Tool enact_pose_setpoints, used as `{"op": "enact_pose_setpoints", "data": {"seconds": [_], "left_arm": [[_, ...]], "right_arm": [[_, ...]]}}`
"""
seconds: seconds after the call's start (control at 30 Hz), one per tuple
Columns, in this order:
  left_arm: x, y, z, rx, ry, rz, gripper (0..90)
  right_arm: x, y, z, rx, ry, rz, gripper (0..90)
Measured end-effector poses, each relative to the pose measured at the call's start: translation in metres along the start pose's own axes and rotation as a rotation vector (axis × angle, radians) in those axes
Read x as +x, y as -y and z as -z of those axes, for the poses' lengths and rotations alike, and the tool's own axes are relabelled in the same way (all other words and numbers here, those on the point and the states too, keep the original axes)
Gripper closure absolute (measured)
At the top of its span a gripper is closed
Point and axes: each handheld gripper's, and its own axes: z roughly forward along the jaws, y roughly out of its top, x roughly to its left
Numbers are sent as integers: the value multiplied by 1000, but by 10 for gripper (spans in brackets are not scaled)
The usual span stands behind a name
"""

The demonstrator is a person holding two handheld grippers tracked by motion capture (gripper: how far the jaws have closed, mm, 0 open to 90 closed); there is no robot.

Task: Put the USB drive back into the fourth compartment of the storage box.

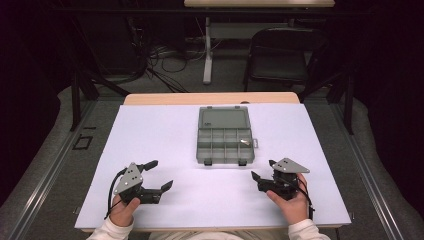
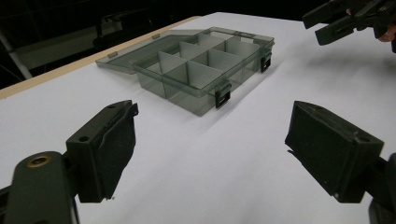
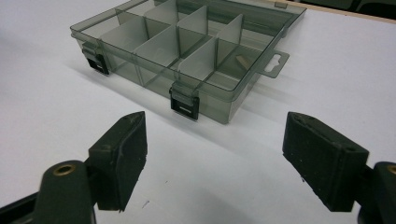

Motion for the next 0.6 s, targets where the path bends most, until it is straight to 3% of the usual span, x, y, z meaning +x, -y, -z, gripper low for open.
{"op": "enact_pose_setpoints", "data": {"seconds": [0.6], "left_arm": [[0, 0, -1, 6, -1, 3, 158]], "right_arm": [[0, 0, 0, -8, -3, 0, 224]]}}
